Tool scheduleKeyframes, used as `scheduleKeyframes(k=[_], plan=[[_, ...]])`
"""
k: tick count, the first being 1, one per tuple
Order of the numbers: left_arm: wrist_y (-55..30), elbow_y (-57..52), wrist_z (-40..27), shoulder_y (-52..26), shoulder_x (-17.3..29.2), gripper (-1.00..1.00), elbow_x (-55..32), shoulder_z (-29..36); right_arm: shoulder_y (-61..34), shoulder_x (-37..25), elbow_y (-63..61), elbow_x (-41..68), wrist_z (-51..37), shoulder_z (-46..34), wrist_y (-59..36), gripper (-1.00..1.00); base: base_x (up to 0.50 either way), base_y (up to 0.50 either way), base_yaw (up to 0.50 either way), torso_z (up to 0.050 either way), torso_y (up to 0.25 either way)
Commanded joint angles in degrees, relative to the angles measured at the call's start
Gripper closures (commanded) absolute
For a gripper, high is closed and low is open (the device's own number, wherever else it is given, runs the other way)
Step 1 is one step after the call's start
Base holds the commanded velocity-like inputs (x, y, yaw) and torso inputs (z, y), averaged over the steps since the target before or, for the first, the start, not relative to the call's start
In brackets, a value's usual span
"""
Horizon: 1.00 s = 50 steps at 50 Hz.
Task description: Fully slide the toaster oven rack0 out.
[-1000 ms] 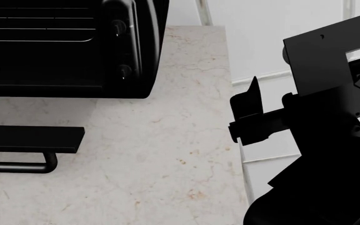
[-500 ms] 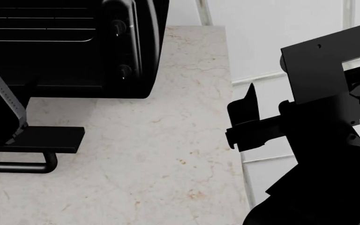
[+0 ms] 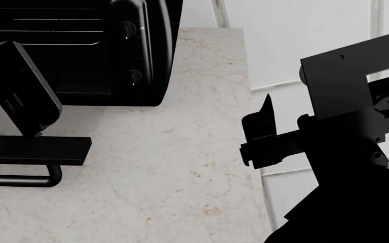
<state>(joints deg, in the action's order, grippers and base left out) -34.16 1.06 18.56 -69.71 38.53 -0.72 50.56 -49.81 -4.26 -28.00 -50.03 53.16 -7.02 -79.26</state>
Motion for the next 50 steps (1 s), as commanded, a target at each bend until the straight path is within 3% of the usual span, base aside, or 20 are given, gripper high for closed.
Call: scheduleKeyframes(k=[1, 14, 27, 37, 44, 45, 50], plan=[[5.98, 12.04, -1.53, -1.42, -4.87, -1.0, 2.21, 2.07, 0.3, -0.27, -0.21, 0.49, -0.57, -0.25, -0.07, -1.0, 0.0, 0.0, 0.0, 0.0, 0.0], [11.38, 23.27, -2.22, -3.05, -9.63, -1.0, 3.57, 3.94, 0.75, -0.23, 0.1, 1.56, -1.34, 0.5, 0.53, -1.0, 0.0, 0.0, 0.0, 0.0, 0.0], [22.41, 42.18, -6.0, -5.71, -15.49, -1.0, 6.05, 5.72, 1.19, -0.06, -0.37, 2.26, -2.01, 0.33, 0.42, -1.0, 0.0, 0.0, 0.0, 0.0, 0.0], [39.64, 73.31, -9.53, -12.98, -25.83, -1.0, 7.67, 7.72, 1.7, -0.23, -0.75, 2.84, -2.43, 0.52, 0.35, -1.0, 0.0, 0.0, 0.0, 0.0, 0.0], [38.63, 73.89, -10.94, -12.65, -26.59, -1.0, 7.01, 9.32, 1.74, -0.35, -0.91, 3.1, -2.68, 0.58, 0.31, -1.0, 0.0, 0.0, 0.0, 0.0, 0.0], [38.32, 73.89, -10.86, -12.4, -26.67, 1.0, 6.27, 9.1, 1.76, -0.37, -0.92, 3.13, -2.73, 0.58, 0.29, -1.0, 0.0, 0.0, 0.0, 0.0, 0.0], [41.25, 73.71, -9.31, -12.73, -26.53, 1.0, 5.02, 9.2, 1.59, -0.63, -0.83, 3.32, -2.77, 0.56, 0.14, -1.0, 0.0, 0.0, 0.0, 0.0, 0.0]])
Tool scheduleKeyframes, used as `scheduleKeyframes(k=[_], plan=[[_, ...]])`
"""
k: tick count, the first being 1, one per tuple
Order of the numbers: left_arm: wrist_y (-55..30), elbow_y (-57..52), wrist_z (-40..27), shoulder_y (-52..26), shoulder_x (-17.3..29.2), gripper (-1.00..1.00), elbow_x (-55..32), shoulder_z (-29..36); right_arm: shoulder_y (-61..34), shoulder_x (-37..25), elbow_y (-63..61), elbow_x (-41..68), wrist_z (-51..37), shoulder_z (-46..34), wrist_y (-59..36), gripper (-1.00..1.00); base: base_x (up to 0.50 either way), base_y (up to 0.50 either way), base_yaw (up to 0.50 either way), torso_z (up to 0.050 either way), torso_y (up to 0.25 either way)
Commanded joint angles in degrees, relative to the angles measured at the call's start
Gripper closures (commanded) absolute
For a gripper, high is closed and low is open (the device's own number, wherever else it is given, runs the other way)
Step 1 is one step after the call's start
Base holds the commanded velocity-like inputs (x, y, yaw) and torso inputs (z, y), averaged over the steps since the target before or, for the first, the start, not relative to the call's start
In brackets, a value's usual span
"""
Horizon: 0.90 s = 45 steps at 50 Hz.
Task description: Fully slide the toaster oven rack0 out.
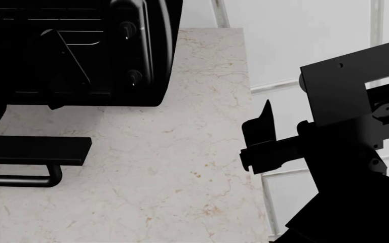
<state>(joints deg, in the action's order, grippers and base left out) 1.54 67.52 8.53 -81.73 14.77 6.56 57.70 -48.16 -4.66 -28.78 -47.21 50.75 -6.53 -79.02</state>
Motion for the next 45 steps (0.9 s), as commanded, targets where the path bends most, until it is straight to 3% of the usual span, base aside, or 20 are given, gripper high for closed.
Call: scheduleKeyframes(k=[1, 4, 7, 13, 22, 23, 24, 26, 35, 45], plan=[[5.7, 7.05, 0.86, -1.05, -2.62, 1.0, -2.4, 1.97, -0.1, -0.04, 0.16, 0.66, -0.57, -0.01, 0.16, -1.0, 0.0, 0.0, 0.0, 0.0, 0.0], [1.25, -1.9, 1.59, 0.32, 0.6, 1.0, -2.88, 1.47, -0.22, -0.05, 0.2, 0.84, -0.6, -0.21, 0.13, -1.0, 0.0, 0.0, 0.0, 0.0, 0.0], [-10.0, -24.13, 2.96, 4.2, 8.56, 1.0, -3.9, 0.3, -0.39, -0.62, -0.64, 0.33, -0.02, -0.75, -0.95, -1.0, 0.0, 0.0, 0.0, 0.0, 0.0], [-22.08, -50.99, 3.61, 10.43, 19.11, 1.0, -6.35, -1.85, -1.08, -0.94, -1.34, -0.1, 0.36, -1.53, -2.07, -1.0, 0.0, 0.0, 0.0, 0.0, 0.0], [-30.59, -72.97, 1.39, 18.16, 29.24, 1.0, -10.86, -5.55, -0.84, -0.86, -2.37, -0.23, 0.28, -1.98, -2.73, -1.0, 0.0, 0.0, 0.0, 0.0, 0.0], [-34.75, -81.56, -5.4, 26.76, 37.83, 1.0, -17.04, -10.81, -0.61, -0.66, -3.49, -0.49, 0.49, -2.08, -3.25, -1.0, 0.0, 0.0, 0.0, 0.0, 0.0], [-36.33, -90.16, -6.52, 28.09, 44.14, 1.0, -18.98, -12.03, -0.68, -0.66, -3.49, -0.46, 0.5, -2.08, -3.26, -1.0, 0.0, 0.0, 0.0, 0.0, 0.0], [-37.19, -102.93, -8.19, 29.91, 46.11, 1.0, -21.05, -13.35, -0.78, -0.64, -3.47, -0.34, 0.42, -1.95, -3.18, -1.0, 0.0, 0.0, 0.0, 0.0, 0.0], [-38.83, -115.61, -15.2, 36.59, 54.5, 1.0, -30.49, -18.76, -0.43, -0.57, -3.79, 0.19, 0.04, -1.42, -2.84, -1.0, 0.0, 0.0, 0.0, 0.0, 0.001], [-35.44, -122.44, -23.73, 41.76, 63.81, 1.0, -40.38, -23.67, -0.17, -0.26, -3.92, 0.7, -0.36, -1.42, -2.62, -1.0, 0.0, 0.0, 0.0, 0.0, 0.0]])
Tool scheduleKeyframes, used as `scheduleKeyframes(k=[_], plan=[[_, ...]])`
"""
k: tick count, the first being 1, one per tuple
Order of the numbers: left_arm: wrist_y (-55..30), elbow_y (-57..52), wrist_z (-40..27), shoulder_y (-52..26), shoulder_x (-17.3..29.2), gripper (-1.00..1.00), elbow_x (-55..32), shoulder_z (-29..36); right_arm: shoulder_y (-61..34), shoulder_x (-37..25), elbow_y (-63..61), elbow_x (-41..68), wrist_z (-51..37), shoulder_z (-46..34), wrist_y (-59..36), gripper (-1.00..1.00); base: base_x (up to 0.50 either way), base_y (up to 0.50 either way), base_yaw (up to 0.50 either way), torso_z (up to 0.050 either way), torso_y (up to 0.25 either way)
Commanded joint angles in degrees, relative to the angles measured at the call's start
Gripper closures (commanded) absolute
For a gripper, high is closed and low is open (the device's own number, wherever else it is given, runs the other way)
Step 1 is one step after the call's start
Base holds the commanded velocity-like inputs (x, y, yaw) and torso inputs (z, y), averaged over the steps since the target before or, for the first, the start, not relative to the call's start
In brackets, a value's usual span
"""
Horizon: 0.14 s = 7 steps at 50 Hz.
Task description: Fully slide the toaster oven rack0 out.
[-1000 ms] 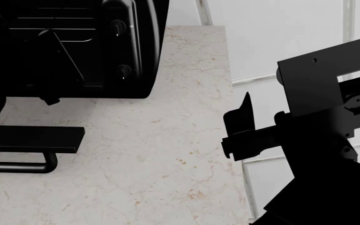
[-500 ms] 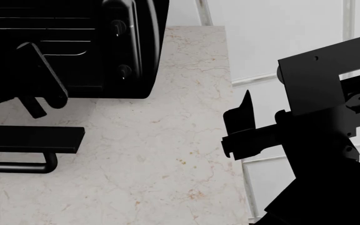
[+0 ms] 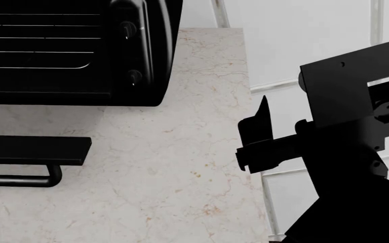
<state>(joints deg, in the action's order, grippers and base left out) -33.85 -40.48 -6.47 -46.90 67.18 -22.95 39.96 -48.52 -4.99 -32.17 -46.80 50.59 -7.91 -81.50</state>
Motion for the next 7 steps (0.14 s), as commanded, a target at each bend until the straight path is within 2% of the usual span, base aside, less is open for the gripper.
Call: scheduleKeyframes(k=[1, 3, 4, 7], plan=[[-0.6, -15.35, -8.98, 7.2, 11.93, 1.0, -10.89, -5.7, 0.22, 0.15, -0.53, 0.36, -0.27, 0.06, -0.13, -1.0, 0.0, 0.0, 0.0, 0.0, 0.0], [-3.28, -15.97, -10.54, 6.02, 11.59, 1.0, -13.74, -6.79, 0.2, 0.15, -0.63, 0.3, -0.28, -0.25, -0.31, -1.0, 0.0, 0.0, 0.0, 0.0, 0.0], [-3.12, -16.74, -10.89, 5.85, 12.61, -1.0, -14.35, -7.3, 0.07, 0.06, -0.87, 0.15, -0.11, -0.53, -0.68, -1.0, 0.0, 0.0, 0.0, 0.0, 0.0], [-2.11, -18.19, -12.29, 6.39, 15.0, -1.0, -15.65, -7.83, -0.01, -0.33, -1.08, -0.01, 0.07, -0.72, -1.12, -1.0, 0.0, 0.0, 0.0, 0.0, 0.0]])
